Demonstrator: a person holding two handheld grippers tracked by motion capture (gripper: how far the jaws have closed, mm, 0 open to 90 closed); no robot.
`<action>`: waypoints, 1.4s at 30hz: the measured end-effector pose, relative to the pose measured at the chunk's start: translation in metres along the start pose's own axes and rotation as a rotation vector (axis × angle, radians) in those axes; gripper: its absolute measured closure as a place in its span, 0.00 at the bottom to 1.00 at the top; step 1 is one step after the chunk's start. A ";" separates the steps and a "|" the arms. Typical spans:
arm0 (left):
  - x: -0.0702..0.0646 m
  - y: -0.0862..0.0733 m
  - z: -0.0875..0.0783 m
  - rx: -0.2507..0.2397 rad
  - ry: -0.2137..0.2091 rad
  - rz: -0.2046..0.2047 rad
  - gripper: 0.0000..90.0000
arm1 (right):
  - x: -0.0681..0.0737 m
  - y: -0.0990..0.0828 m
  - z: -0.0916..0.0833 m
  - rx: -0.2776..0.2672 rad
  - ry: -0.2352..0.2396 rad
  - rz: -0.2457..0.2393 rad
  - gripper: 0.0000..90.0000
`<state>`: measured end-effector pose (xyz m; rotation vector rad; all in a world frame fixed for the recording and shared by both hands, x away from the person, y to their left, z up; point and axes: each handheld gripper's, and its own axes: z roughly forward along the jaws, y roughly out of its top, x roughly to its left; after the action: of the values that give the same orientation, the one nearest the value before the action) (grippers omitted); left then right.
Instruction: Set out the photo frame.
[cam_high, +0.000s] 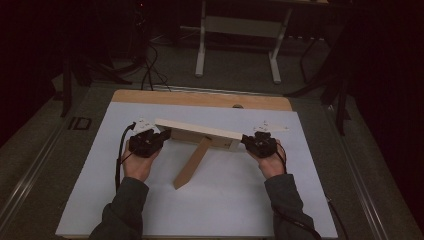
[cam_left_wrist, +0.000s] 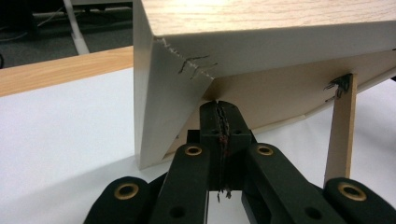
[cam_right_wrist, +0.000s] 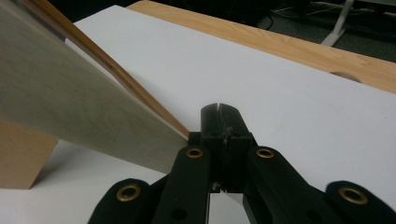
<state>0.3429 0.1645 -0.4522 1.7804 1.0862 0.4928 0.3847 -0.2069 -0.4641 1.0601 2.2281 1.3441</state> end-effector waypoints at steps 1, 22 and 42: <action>0.000 0.000 0.000 0.004 0.001 0.004 1.00 | 0.000 0.000 0.000 -0.002 0.002 0.002 1.00; -0.005 0.006 0.009 0.020 0.006 0.013 1.00 | 0.001 0.000 -0.007 -0.004 0.042 -0.010 1.00; -0.015 0.013 0.013 0.014 -0.015 0.039 1.00 | 0.004 0.006 -0.010 -0.010 0.064 -0.035 1.00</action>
<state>0.3507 0.1435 -0.4450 1.8177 1.0494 0.4958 0.3786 -0.2088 -0.4534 0.9830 2.2725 1.3917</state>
